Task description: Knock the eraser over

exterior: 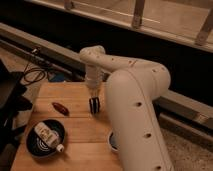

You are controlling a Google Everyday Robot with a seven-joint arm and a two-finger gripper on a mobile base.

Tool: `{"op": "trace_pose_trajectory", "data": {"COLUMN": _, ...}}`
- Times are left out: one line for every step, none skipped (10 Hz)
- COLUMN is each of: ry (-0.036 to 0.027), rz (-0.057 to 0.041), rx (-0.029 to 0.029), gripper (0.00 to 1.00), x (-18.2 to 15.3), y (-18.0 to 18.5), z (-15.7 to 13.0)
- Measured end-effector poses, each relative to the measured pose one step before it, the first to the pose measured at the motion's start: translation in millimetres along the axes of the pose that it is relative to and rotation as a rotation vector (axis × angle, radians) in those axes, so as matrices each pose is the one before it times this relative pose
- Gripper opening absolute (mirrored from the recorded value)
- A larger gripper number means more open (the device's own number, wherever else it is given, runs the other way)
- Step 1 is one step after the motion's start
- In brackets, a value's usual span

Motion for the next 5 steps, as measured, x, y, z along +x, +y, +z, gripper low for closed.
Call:
{"op": "trace_pose_trajectory", "data": {"ry": 0.03357, "rz": 0.03160, "rx": -0.02197, "gripper": 0.09, "x": 24.19, "y": -2.47, "z": 6.39}}
{"op": "trace_pose_trajectory", "data": {"ry": 0.01801, "rz": 0.03632, "rx": -0.02004, "gripper": 0.18, "x": 19.88, "y": -4.25, "z": 2.67}}
{"op": "trace_pose_trajectory", "data": {"ry": 0.00923, "rz": 0.02098, "rx": -0.01103, "gripper": 0.23, "x": 9.13, "y": -4.49, "z": 0.80}}
{"op": "trace_pose_trajectory", "data": {"ry": -0.00268, "rz": 0.01678, "rx": -0.00246, "gripper": 0.28, "x": 14.98, "y": -8.04, "z": 2.66}}
{"op": "trace_pose_trajectory", "data": {"ry": -0.01247, "rz": -0.01213, "rx": 0.00341, "gripper": 0.25, "x": 0.90, "y": 0.63, "z": -0.80}}
